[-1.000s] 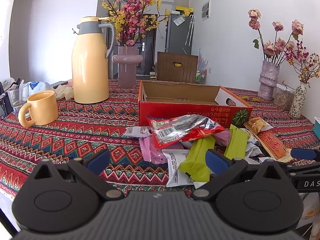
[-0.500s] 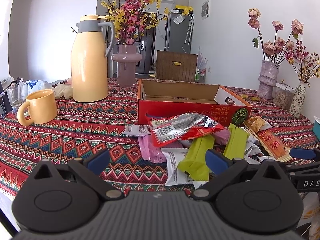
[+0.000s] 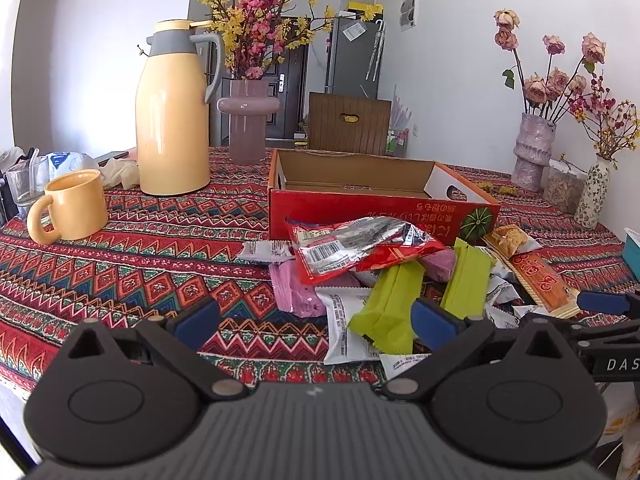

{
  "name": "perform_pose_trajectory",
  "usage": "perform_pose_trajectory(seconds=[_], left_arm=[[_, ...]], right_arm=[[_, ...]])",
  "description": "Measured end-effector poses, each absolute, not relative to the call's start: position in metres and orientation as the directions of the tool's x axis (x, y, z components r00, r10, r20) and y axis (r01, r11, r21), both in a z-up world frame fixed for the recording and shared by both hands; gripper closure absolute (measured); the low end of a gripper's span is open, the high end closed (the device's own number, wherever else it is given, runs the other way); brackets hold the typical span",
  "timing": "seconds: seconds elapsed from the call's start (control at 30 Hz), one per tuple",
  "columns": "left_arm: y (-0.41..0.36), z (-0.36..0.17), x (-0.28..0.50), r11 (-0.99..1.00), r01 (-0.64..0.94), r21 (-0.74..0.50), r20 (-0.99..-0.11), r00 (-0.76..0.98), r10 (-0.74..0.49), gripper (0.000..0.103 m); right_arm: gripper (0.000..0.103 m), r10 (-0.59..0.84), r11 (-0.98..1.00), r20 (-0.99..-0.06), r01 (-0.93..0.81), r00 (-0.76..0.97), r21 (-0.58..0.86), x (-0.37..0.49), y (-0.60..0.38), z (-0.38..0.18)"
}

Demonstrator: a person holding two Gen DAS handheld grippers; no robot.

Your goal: Organize snacks

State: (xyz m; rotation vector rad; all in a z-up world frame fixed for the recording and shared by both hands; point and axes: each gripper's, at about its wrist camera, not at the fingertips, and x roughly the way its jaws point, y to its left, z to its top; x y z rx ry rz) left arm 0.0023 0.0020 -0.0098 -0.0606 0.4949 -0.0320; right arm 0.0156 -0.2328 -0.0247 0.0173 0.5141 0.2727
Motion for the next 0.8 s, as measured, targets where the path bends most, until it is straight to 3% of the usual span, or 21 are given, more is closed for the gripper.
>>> perform_pose_trajectory(seconds=[0.5, 0.8], left_arm=[[-0.021, -0.016, 0.011, 0.992, 0.105, -0.073, -0.542, 0.831, -0.128, 0.0], [-0.051, -0.027, 0.02, 0.989, 0.146, -0.038, -0.626, 0.768, -0.137, 0.0]], right_arm=[[0.0, 0.207, 0.972, -0.502, -0.235, 0.84, 0.007, 0.011, -0.255, -0.034], [0.0, 0.218, 0.967, -0.512, -0.256, 0.831, -0.003, 0.013, -0.27, -0.043]])
